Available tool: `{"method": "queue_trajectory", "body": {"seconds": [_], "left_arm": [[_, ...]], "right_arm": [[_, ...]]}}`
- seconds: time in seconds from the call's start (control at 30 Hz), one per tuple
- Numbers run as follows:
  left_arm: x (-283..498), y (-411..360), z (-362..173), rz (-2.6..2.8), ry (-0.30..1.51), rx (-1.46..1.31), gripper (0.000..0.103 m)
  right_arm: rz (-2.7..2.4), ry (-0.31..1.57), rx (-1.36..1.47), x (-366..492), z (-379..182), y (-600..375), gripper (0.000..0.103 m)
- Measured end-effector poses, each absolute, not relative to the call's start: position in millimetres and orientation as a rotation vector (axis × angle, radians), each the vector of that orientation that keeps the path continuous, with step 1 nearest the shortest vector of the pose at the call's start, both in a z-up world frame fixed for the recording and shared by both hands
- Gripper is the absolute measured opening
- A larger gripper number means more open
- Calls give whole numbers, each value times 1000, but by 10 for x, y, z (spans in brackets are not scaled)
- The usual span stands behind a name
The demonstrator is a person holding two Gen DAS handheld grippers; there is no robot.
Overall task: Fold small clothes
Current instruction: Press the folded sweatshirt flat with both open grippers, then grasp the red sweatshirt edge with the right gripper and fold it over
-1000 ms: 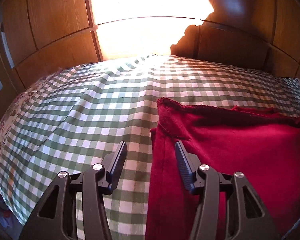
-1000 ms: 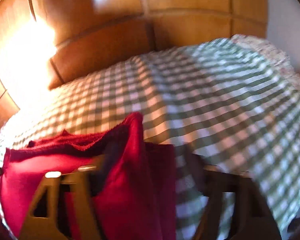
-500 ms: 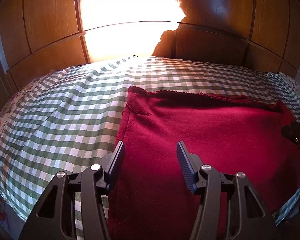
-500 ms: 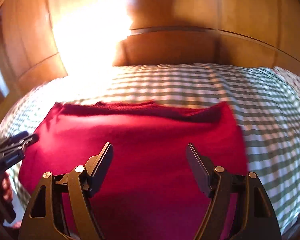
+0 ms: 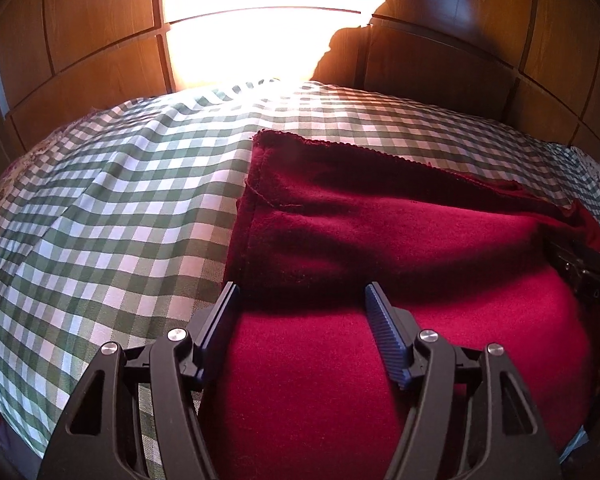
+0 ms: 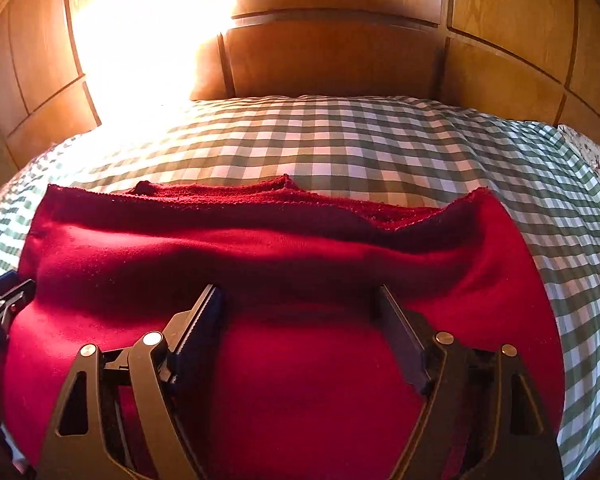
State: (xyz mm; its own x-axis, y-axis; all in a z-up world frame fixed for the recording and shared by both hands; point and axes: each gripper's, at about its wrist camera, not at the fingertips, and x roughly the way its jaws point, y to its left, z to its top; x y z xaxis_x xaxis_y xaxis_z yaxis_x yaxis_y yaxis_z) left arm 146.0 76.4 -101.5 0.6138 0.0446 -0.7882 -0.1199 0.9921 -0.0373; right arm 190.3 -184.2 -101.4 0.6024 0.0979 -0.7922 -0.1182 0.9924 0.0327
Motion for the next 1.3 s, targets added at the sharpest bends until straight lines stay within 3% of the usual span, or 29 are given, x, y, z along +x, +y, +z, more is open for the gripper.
{"method": "queue_trajectory", "body": {"seconds": [0.2, 0.4, 0.67, 1.0, 1.3], "left_arm": [[1369, 721, -903, 122, 888, -61, 63], [1218, 720, -710, 129, 835, -57, 63], [1130, 563, -536, 72, 795, -62, 63], [1180, 240, -691, -19, 859, -59, 63], [1296, 9, -922, -47, 917, -21, 68]], "right_arm": [[136, 902, -4, 1881, -972, -1859, 79], [146, 903, 56, 1763, -837, -1964, 89], [24, 887, 143, 1546, -605, -2586, 93], [13, 980, 446, 1149, -816, -3545, 93], [236, 995, 640, 965, -1017, -3529, 96]]}}
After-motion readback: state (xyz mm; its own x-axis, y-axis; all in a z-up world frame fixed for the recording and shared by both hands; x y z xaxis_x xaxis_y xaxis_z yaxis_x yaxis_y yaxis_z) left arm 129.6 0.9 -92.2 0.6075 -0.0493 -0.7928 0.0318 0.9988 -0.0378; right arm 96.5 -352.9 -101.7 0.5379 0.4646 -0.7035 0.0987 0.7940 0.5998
